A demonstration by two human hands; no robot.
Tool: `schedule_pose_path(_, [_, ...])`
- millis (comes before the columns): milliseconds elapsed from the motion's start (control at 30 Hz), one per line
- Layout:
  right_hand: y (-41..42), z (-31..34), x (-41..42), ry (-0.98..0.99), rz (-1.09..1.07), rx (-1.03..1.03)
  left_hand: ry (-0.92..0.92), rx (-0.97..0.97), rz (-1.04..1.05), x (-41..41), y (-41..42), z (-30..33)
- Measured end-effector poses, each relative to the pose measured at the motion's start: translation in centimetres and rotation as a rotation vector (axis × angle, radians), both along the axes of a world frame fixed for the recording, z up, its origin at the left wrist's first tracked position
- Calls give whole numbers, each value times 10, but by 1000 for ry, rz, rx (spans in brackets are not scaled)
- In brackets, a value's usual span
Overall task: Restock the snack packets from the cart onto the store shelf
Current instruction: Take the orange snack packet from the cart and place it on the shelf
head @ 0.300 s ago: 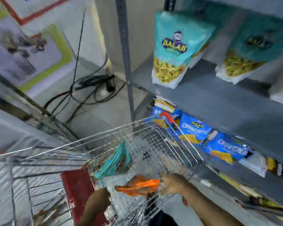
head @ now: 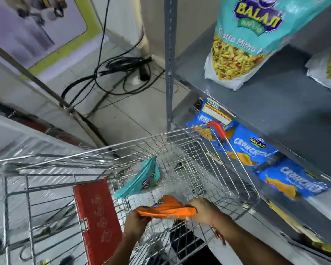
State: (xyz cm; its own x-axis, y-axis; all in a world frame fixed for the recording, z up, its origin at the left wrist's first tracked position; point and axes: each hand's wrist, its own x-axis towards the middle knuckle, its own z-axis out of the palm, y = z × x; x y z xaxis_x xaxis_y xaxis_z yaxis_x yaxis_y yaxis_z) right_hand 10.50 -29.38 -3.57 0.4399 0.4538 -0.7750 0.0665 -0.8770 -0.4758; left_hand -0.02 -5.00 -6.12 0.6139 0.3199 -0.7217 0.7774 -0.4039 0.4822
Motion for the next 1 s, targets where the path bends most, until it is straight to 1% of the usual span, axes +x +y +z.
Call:
schedule_pose_path(67, [3,-2,10,-35,-37,-59,-18,43,30,6,-3,-4])
schedule_pose_path(133, [3,-6,13,-90,-135,-53,-37,76,44,10,-5,-4])
schedule_pose_path(333, [-4,0,13,-148,-359,-33,-152,55,37,19,-8,8])
schedule_pose_path(467, [-12,24,8,-248,-494,-6,-357,-13,25,29,-10,37])
schedule_pose_path(567, [-21,58,-2,-350,-565,42,-525,-82,2,38,-14,70])
schedule_pose_path(600, [-23,72,-6,-419,-575,74,-587,-122,17,41,-15,81])
schedule_pose_path(633, [-25,90,-14,-515,-600,114,-650,-158,39,44,-18,97])
schedule_pose_path(733, [-32,149,-40,-794,-768,263,-794,-261,90,60,-29,152])
schedule_pose_path(867, [-56,236,-63,-1034,-927,385,-967,-369,-63,86,-57,252])
schedule_pose_path(1000, [-87,330,-87,-1241,-1067,529,-1067,-426,-197,99,-99,354])
